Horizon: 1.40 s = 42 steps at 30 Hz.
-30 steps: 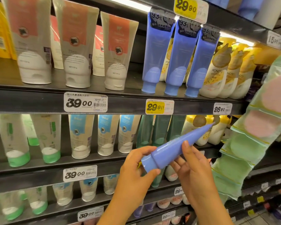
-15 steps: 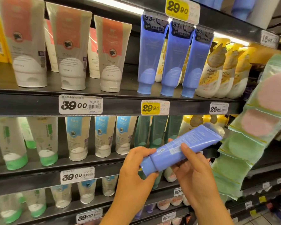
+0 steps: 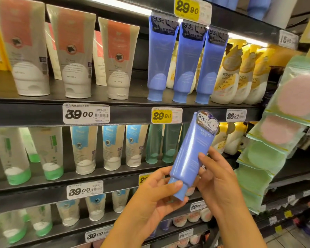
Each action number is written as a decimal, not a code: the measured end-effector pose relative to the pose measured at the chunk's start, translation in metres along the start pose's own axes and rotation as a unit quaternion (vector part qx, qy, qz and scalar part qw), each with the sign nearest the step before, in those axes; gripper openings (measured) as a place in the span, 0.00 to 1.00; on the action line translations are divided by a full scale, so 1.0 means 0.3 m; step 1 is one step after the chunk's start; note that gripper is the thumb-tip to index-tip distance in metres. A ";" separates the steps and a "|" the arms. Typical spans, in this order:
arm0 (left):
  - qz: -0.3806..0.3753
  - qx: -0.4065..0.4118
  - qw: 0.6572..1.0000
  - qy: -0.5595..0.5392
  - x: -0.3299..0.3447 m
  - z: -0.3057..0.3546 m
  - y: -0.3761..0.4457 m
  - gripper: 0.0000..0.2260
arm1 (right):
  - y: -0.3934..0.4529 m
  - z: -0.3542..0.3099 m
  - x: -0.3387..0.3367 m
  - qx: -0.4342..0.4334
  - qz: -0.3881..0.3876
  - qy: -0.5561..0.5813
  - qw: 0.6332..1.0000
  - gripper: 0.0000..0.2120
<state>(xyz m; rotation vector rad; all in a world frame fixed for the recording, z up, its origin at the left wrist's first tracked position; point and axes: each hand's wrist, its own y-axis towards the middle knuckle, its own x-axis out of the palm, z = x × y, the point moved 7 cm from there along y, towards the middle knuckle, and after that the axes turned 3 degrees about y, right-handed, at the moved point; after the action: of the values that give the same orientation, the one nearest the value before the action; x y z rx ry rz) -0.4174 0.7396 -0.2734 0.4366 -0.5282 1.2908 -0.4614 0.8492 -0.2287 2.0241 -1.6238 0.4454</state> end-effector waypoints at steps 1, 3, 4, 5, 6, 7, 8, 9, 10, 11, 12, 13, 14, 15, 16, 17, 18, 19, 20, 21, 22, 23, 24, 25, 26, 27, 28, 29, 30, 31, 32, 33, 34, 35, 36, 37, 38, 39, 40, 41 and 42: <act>-0.006 -0.010 1.000 -0.013 0.011 -0.001 -0.004 0.18 | -0.002 -0.003 -0.005 0.000 0.011 -0.002 1.000 0.21; -0.008 -0.035 0.999 -0.041 0.031 -0.006 -0.012 0.15 | -0.007 -0.007 -0.013 0.001 0.031 -0.009 0.999 0.20; -0.006 -0.048 0.997 -0.055 0.041 -0.008 -0.018 0.12 | -0.010 -0.008 -0.017 0.002 0.039 -0.013 0.999 0.19; -0.001 -0.059 0.996 -0.069 0.048 -0.011 -0.024 0.10 | -0.015 -0.009 -0.020 0.005 0.047 -0.015 0.999 0.18; 0.004 -0.068 0.994 -0.080 0.053 -0.013 -0.028 0.08 | -0.020 -0.008 -0.024 0.009 0.054 -0.014 0.998 0.18; 0.004 -0.074 0.993 -0.088 0.059 -0.016 -0.031 0.09 | -0.025 -0.009 -0.030 0.013 0.063 -0.012 0.998 0.18; 0.002 -0.080 0.992 -0.093 0.065 -0.019 -0.033 0.10 | -0.030 -0.011 -0.034 0.017 0.070 -0.010 0.997 0.17; -0.001 -0.084 0.992 -0.095 0.070 -0.021 -0.034 0.13 | -0.035 -0.013 -0.037 0.019 0.074 -0.008 0.997 0.17; -0.004 -0.087 0.992 -0.096 0.075 -0.023 -0.034 0.15 | -0.039 -0.016 -0.039 0.020 0.076 -0.007 0.997 0.16; -0.007 -0.088 0.991 -0.097 0.079 -0.026 -0.035 0.17 | -0.043 -0.020 -0.040 0.021 0.076 -0.006 0.997 0.14; -0.010 -0.088 0.991 -0.099 0.084 -0.028 -0.035 0.18 | -0.047 -0.025 -0.041 0.021 0.076 -0.006 0.997 0.13; -0.013 -0.087 0.991 -0.100 0.089 -0.029 -0.035 0.18 | -0.050 -0.029 -0.042 0.021 0.075 -0.008 0.997 0.13; -0.016 -0.086 0.991 -0.101 0.092 -0.029 -0.035 0.17 | -0.052 -0.033 -0.043 0.021 0.075 -0.012 0.997 0.14; -0.019 -0.085 0.991 -0.101 0.097 -0.032 -0.034 0.16 | -0.057 -0.039 -0.047 0.019 0.076 -0.018 0.997 0.15; -0.023 -0.083 0.991 -0.097 0.102 -0.034 -0.031 0.13 | -0.061 -0.044 -0.052 0.014 0.079 -0.020 0.997 0.17; -0.029 -0.080 0.992 -0.089 0.107 -0.038 -0.028 0.09 | -0.065 -0.051 -0.058 0.007 0.082 -0.021 0.996 0.18; -0.035 -0.076 0.994 -0.075 0.110 -0.041 -0.021 0.07 | -0.069 -0.059 -0.063 -0.003 0.085 -0.019 0.996 0.18; -0.039 -0.071 0.995 -0.051 0.111 -0.042 -0.012 0.08 | -0.071 -0.068 -0.068 -0.016 0.089 -0.018 0.996 0.18; -0.040 -0.064 0.997 -0.022 0.113 -0.043 0.002 0.12 | -0.072 -0.079 -0.076 -0.029 0.094 -0.015 0.995 0.17; -0.038 -0.054 0.998 0.007 0.115 -0.041 0.017 0.16 | -0.071 -0.090 -0.081 -0.041 0.099 -0.011 0.994 0.16; -0.036 -0.041 0.998 0.032 0.121 -0.036 0.035 0.19 | -0.068 -0.105 -0.086 -0.051 0.100 -0.005 0.994 0.16; -0.036 -0.027 0.998 0.049 0.130 -0.028 0.051 0.20 | -0.061 -0.120 -0.090 -0.060 0.100 -0.001 0.993 0.15; -0.039 -0.014 0.997 0.061 0.139 -0.021 0.067 0.20 | -0.053 -0.137 -0.094 -0.068 0.098 0.000 0.993 0.14; -0.044 -0.003 0.997 0.067 0.152 -0.014 0.083 0.21 | -0.042 -0.157 -0.098 -0.077 0.094 0.000 0.993 0.12; -0.045 0.005 0.996 0.071 0.163 -0.009 0.099 0.21 | -0.034 -0.177 -0.099 -0.085 0.089 -0.006 0.992 0.11; -0.044 0.014 0.996 0.079 0.174 -0.003 0.117 0.22 | -0.024 -0.198 -0.098 -0.092 0.081 -0.022 0.992 0.12; -0.041 0.025 0.995 0.090 0.183 0.005 0.133 0.22 | -0.013 -0.216 -0.095 -0.096 0.073 -0.051 0.991 0.13; -0.038 0.037 0.994 0.100 0.193 0.015 0.146 0.22 | -0.004 -0.231 -0.094 -0.097 0.066 -0.087 0.989 0.14; -0.035 0.048 0.992 0.110 0.209 0.025 0.163 0.23 | 0.007 -0.251 -0.096 -0.099 0.062 -0.121 0.986 0.15; -0.031 0.057 0.991 0.121 0.222 0.033 0.178 0.23 | 0.017 -0.270 -0.098 -0.101 0.060 -0.147 0.982 0.15; -0.024 0.066 0.989 0.134 0.239 0.045 0.196 0.24 | 0.032 -0.297 -0.102 -0.107 0.059 -0.169 0.978 0.15; -0.016 0.077 0.986 0.145 0.253 0.059 0.214 0.23 | 0.047 -0.325 -0.101 -0.116 0.055 -0.189 0.974 0.16; -0.011 0.090 0.984 0.151 0.269 0.075 0.228 0.22 | 0.060 -0.353 -0.094 -0.126 0.048 -0.204 0.970 0.16; -0.011 0.106 0.982 0.154 0.293 0.096 0.246 0.20 | 0.075 -0.390 -0.086 -0.141 0.037 -0.210 0.967 0.16; -0.013 0.124 0.979 0.160 0.319 0.118 0.260 0.20 | 0.088 -0.423 -0.076 -0.155 0.025 -0.214 0.964 0.16; -0.017 0.143 0.974 0.174 0.348 0.141 0.276 0.21 | 0.103 -0.456 -0.068 -0.168 0.014 -0.217 0.961 0.17; -0.021 0.162 0.967 0.196 0.377 0.165 0.289 0.22 | 0.119 -0.488 -0.061 -0.179 0.005 -0.218 0.959 0.17; -0.024 0.181 0.958 0.221 0.404 0.189 0.299 0.22 | 0.132 -0.517 -0.055 -0.186 0.000 -0.214 0.959 0.18; -0.022 0.202 0.948 0.247 0.429 0.220 0.312 0.22 | 0.150 -0.550 -0.049 -0.195 -0.005 -0.203 0.960 0.18; -0.016 0.217 0.938 0.269 0.452 0.251 0.321 0.21 | 0.168 -0.577 -0.047 -0.201 -0.009 -0.194 0.960 0.19; -0.011 0.232 0.928 0.291 0.477 0.287 0.332 0.20 | 0.190 -0.606 -0.041 -0.207 -0.016 -0.184 0.961 0.19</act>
<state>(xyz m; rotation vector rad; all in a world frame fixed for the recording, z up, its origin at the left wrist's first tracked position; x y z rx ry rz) -0.4982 0.8239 -0.1180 0.4176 0.2922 1.4432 -0.5092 0.9534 -0.0762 1.8751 -1.7144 -0.2868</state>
